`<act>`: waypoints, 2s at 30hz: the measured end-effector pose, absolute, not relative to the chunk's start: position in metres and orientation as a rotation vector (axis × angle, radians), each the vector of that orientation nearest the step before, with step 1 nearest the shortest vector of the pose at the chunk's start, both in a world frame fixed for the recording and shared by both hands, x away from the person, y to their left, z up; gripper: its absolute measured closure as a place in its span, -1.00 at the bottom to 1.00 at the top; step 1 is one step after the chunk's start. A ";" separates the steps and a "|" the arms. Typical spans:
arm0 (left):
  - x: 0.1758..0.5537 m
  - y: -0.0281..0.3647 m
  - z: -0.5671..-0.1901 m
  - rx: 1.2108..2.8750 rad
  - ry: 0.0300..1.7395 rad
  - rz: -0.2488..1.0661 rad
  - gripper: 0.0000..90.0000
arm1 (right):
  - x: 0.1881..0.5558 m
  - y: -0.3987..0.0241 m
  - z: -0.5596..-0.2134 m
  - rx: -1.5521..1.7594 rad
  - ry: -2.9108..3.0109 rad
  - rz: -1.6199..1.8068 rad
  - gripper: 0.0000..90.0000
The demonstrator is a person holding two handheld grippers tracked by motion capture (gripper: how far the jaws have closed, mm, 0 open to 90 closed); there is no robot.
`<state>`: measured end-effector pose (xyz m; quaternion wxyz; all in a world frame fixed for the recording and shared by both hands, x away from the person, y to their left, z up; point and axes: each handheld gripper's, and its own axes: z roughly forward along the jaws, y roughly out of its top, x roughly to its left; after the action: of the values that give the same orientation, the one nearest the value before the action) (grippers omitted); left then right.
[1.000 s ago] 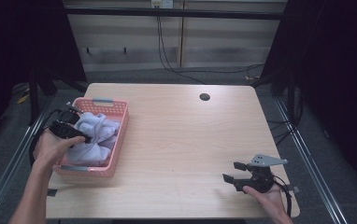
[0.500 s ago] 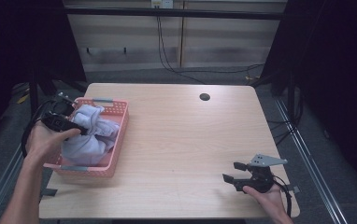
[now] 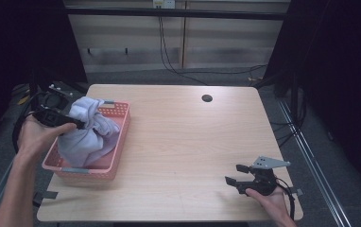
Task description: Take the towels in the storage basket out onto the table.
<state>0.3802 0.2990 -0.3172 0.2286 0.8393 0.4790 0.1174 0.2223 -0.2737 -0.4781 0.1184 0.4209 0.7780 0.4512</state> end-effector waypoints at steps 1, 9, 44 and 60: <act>0.380 0.299 -0.315 2.302 1.319 0.335 0.48 | 0.222 -0.274 -0.478 1.230 2.276 1.321 -0.36; 0.379 0.297 -0.298 2.293 1.307 0.354 0.47 | 0.222 -0.274 -0.478 1.231 2.277 1.322 -0.36; 0.374 0.294 -0.232 2.286 1.264 0.440 0.47 | 0.222 -0.273 -0.478 1.229 2.279 1.324 -0.36; 0.371 0.260 -0.200 2.301 1.151 0.456 0.47 | 0.222 -0.274 -0.478 1.230 2.279 1.324 -0.37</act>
<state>0.3709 0.2595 -0.2003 0.2611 0.8500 0.4253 0.1686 0.2223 -0.2739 -0.4781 0.1161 0.4200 0.7783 0.4521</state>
